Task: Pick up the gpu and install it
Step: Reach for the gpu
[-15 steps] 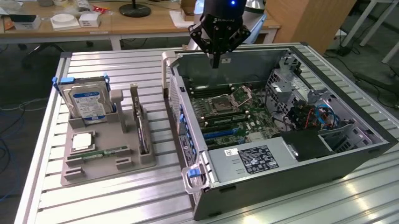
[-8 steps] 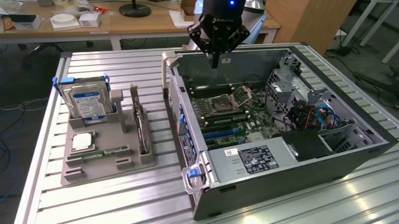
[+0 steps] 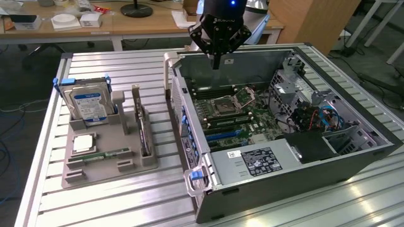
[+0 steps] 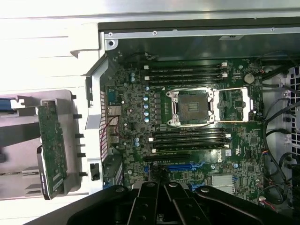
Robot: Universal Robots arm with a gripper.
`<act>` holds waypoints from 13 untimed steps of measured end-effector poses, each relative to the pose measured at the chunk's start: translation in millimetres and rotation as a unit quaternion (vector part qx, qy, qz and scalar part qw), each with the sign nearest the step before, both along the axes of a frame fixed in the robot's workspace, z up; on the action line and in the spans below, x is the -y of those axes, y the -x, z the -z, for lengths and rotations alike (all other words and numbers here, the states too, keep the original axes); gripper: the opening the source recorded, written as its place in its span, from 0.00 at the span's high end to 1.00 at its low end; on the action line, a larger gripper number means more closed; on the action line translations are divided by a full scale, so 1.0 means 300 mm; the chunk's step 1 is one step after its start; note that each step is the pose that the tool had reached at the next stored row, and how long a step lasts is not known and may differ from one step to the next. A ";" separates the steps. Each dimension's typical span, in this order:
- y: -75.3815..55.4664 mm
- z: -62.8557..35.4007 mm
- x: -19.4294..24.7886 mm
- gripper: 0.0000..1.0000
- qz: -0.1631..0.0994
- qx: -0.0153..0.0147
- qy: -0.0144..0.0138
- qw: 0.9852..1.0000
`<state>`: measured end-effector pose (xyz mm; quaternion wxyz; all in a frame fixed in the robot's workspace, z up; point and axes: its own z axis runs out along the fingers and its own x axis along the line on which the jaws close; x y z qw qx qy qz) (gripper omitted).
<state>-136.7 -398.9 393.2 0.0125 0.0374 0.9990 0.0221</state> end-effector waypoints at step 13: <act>0.051 0.000 0.000 0.90 0.000 0.000 0.000 1.000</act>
